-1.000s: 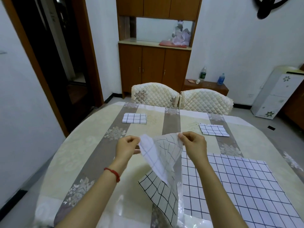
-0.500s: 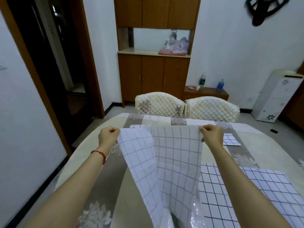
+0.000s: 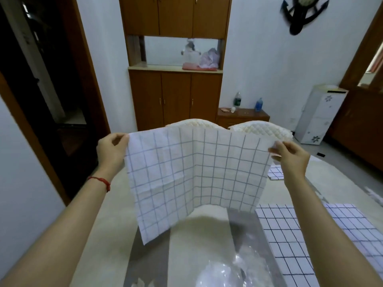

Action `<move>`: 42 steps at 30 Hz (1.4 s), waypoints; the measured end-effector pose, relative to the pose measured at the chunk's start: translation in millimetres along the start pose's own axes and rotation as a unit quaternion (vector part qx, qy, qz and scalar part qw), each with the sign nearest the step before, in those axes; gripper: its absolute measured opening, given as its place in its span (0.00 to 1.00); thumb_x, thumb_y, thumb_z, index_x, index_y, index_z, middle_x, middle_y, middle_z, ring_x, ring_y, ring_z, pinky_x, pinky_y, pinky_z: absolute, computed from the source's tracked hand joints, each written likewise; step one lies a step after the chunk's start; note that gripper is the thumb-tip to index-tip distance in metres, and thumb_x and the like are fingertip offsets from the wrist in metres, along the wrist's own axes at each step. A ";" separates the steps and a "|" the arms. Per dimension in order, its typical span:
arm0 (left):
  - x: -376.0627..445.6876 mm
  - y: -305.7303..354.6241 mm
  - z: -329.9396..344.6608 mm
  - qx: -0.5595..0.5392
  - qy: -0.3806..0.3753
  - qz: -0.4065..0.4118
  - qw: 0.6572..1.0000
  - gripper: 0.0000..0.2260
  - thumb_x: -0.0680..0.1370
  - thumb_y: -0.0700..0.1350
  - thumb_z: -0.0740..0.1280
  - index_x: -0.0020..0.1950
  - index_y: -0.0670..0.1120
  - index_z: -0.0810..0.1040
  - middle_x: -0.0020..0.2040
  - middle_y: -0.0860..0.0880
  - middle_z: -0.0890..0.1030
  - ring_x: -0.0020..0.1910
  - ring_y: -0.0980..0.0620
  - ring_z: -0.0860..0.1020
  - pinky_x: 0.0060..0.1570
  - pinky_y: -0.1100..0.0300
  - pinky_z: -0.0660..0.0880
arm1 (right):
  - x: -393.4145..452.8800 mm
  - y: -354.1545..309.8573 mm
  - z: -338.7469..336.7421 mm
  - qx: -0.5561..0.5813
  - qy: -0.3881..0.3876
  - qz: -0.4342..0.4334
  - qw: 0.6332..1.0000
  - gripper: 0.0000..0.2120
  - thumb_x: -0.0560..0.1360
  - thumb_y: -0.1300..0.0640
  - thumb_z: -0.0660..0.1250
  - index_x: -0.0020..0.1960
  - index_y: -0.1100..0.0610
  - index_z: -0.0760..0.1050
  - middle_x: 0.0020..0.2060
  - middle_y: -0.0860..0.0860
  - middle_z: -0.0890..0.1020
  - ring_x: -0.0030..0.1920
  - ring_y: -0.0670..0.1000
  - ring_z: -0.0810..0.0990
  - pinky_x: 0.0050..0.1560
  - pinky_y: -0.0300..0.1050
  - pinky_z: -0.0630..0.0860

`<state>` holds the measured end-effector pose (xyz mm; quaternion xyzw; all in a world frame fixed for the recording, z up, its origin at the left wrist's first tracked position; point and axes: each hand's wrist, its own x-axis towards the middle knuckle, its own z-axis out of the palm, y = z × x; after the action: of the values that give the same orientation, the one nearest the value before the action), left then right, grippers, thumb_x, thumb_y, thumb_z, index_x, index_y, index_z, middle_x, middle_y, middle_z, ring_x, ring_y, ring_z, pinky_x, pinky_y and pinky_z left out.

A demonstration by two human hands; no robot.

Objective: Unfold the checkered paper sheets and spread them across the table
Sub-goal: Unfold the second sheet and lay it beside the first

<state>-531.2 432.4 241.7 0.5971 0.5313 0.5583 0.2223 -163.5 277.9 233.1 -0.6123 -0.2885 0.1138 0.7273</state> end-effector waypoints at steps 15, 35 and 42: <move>-121.4 -81.1 -70.1 0.025 -0.060 -0.023 0.998 0.06 0.75 0.39 0.66 0.48 0.39 0.80 0.45 0.45 0.80 0.46 0.49 0.76 0.42 0.69 0.71 | -122.2 80.8 -79.2 0.055 0.015 0.143 0.988 0.14 0.78 0.58 0.60 0.37 0.61 0.77 0.25 0.46 0.83 0.30 0.43 0.82 0.34 0.33 0.80; -247.9 -199.1 -64.2 0.052 -0.127 -0.415 0.900 0.05 0.72 0.36 0.69 0.36 0.37 0.79 0.29 0.42 0.80 0.30 0.46 0.78 0.26 0.63 0.76 | -190.7 182.2 -127.6 -0.293 -0.095 0.247 0.919 0.08 0.72 0.68 0.65 0.46 0.61 0.81 0.45 0.58 0.83 0.43 0.54 0.78 0.39 0.41 0.73; -262.5 -209.4 -58.7 0.076 -0.094 -0.427 0.896 0.11 0.75 0.38 0.65 0.55 0.35 0.76 0.41 0.35 0.82 0.35 0.41 0.80 0.37 0.55 0.79 | -195.7 194.8 -129.1 -0.328 -0.055 0.274 0.902 0.12 0.72 0.64 0.66 0.56 0.61 0.77 0.52 0.60 0.81 0.50 0.57 0.76 0.56 0.52 0.72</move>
<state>-615.8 251.9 -34.8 0.3781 0.7523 0.3091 0.4421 -212.8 113.6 -18.8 -0.8638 -0.1696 0.2413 0.4085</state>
